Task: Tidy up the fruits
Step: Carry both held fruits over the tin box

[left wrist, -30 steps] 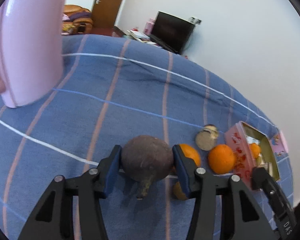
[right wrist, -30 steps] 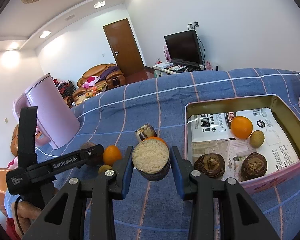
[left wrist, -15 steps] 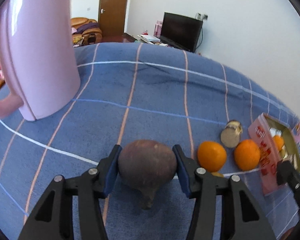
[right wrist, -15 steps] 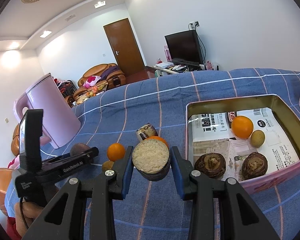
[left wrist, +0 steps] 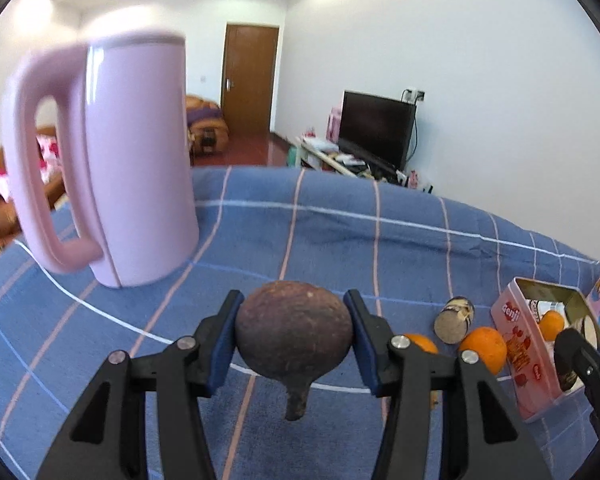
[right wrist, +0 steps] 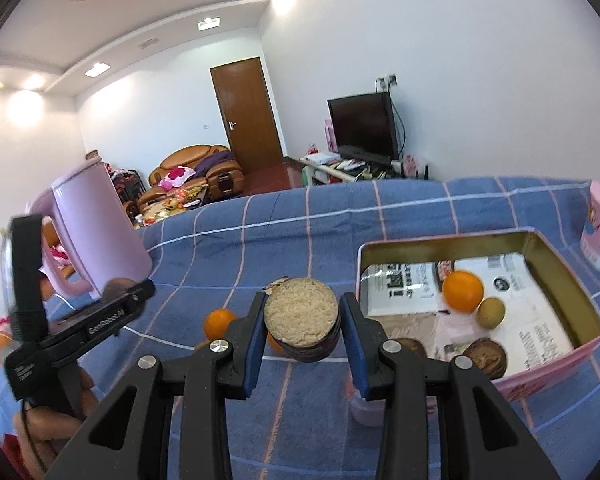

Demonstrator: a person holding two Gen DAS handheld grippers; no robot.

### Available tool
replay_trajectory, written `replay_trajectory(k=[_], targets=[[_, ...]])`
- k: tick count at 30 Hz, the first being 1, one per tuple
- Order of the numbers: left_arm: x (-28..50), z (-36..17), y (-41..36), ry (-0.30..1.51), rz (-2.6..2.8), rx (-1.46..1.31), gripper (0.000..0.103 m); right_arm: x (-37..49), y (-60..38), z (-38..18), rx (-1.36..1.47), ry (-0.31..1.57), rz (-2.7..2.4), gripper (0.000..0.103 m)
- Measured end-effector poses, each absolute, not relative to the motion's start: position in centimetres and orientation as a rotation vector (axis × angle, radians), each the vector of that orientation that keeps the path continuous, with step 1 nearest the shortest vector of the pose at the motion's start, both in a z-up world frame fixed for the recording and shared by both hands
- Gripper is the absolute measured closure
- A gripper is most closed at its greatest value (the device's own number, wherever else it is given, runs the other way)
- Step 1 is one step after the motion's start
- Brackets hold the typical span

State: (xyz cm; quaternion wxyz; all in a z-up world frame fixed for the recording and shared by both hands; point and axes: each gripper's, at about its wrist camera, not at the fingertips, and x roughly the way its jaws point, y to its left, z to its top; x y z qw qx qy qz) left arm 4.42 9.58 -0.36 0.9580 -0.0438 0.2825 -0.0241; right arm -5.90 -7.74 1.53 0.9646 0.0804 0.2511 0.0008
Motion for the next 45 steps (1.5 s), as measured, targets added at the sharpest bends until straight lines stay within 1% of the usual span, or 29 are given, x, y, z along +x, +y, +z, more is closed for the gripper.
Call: replay_trajectory(k=[13, 27, 45], targets=[[1.0, 0.6, 7.8, 0.505, -0.017, -0.030, 0.050, -6.5, -7.3, 1.4, 0.116, 0.461, -0.001, 0.065], [-0.3, 0.6, 5.2, 0.513, -0.043, 0.001, 0.050, -8.3, -9.5, 1.7, 0.068, 0.439, -0.025, 0.065], [-1.1, 0.5, 0.1, 0.524, -0.095, 0.024, 0.050, -9.8, -13.9, 2.0, 0.033, 0.419, -0.065, 0.065]])
